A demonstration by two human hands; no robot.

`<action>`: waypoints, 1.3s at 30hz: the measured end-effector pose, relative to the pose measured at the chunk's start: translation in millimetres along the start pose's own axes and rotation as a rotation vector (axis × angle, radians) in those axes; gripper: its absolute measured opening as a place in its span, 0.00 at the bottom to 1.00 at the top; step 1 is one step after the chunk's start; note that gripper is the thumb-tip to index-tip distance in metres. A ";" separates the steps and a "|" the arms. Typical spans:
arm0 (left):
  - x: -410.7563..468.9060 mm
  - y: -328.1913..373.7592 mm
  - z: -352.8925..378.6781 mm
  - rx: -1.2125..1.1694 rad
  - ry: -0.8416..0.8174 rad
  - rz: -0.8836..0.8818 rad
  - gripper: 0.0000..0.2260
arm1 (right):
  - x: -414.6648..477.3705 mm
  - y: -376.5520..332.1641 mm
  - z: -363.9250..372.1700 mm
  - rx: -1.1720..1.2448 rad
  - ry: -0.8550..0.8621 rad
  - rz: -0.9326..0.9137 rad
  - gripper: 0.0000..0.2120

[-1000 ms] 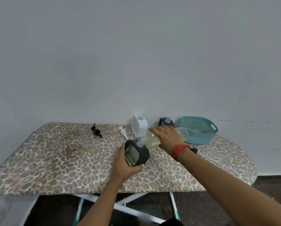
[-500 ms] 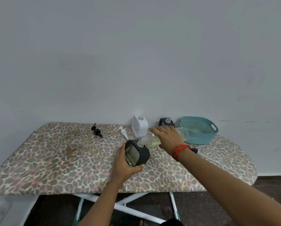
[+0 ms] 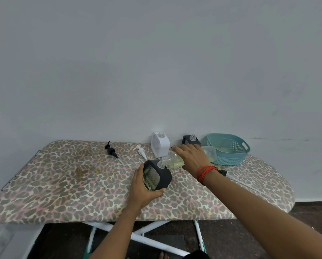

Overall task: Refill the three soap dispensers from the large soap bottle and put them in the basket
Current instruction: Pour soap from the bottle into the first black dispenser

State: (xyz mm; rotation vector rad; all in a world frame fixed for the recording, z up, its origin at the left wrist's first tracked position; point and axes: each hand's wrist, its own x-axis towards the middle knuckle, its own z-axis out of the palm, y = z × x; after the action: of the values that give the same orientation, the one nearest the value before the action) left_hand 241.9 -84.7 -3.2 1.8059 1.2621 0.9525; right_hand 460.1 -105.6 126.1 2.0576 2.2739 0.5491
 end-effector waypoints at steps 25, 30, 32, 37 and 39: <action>-0.2 1.3 -0.2 0.001 0.011 -0.001 0.58 | -0.5 0.2 -1.3 0.010 0.005 -0.001 0.34; -1.1 3.2 0.1 -0.015 0.005 0.009 0.57 | 0.7 0.4 -1.8 0.010 -0.010 -0.007 0.35; -1.2 3.5 -0.1 -0.018 0.004 0.007 0.57 | 0.6 0.5 -2.2 0.006 -0.012 -0.006 0.35; -1.5 2.8 -1.1 -0.018 0.010 0.005 0.57 | 0.5 0.0 -2.3 0.001 -0.006 -0.004 0.35; -1.7 2.9 -1.0 -0.019 0.009 0.005 0.58 | 0.6 0.1 -2.1 0.001 0.000 -0.006 0.35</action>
State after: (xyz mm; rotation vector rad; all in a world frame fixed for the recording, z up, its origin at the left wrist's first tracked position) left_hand 241.8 -86.9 -0.5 1.7925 1.2505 0.9731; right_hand 459.7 -105.5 128.2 2.0512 2.2800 0.5472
